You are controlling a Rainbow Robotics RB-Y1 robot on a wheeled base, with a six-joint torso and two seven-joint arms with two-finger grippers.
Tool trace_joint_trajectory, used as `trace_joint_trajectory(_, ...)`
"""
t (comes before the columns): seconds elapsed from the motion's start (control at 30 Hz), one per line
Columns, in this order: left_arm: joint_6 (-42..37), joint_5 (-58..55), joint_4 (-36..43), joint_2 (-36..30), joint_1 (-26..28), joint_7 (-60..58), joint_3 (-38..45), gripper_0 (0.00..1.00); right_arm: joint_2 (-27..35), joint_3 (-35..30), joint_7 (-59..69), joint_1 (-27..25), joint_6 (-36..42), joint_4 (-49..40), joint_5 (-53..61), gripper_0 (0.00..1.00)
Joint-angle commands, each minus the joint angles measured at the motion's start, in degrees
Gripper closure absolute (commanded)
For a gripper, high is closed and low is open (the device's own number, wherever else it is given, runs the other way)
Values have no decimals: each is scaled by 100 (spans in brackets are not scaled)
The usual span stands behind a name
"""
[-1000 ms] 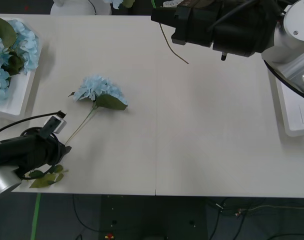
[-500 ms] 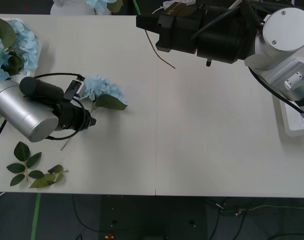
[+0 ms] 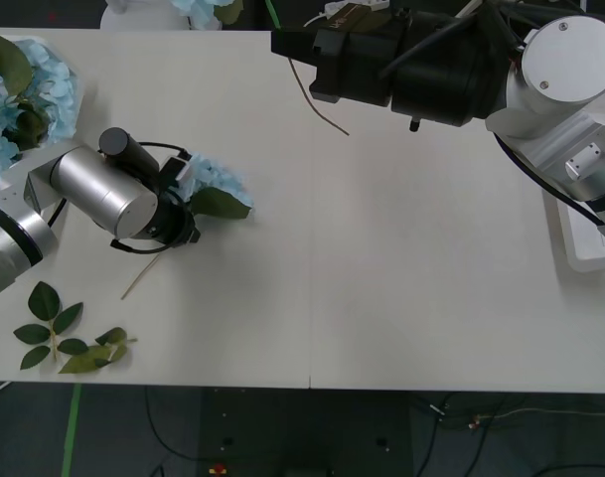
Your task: Place the red flowers into the right box and the blue flowers into the left box. If a person shows an open palm, hand one flower to the person first, then continue sorting.
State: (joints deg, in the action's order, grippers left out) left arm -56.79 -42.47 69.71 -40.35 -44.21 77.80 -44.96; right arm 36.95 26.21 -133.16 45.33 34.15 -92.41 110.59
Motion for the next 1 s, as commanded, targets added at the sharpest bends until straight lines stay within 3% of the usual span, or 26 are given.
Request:
trace_joint_trajectory(0.03, 229, -561, -432, 159, -263, 878, -250, 0, -170, -11, -211, 2, -67, -216, -29, 100)
trace_joint_trajectory(0.23, 308, -1176, -818, 159, -263, 1598, -250, 0, -170, -11, -211, 2, -93, -207, -29, 100)
trace_joint_trajectory(0.27, 370, -1255, -871, 168, -272, 1695, -250, 4, -170, -2, -211, 2, -111, -216, -29, 100)
trace_joint_trajectory(0.37, 475, -1404, -1038, 212, -263, 1897, -250, 45, -170, -2, -211, 2, -119, -216, -29, 100)
trace_joint_trajectory(0.47, 555, -1413, -1249, 282, -272, 1994, -250, 95, -170, -2, -211, 2, -111, -216, -38, 100)
trace_joint_trajectory(0.5, 581, -1422, -1311, 299, -263, 2003, -250, 100, -170, 7, -211, 2, -111, -216, -38, 100)
trace_joint_trajectory(1.0, 836, -1475, -1082, -17, -263, 2082, -224, 100, -170, 147, -158, 2, -278, -216, -187, 100)
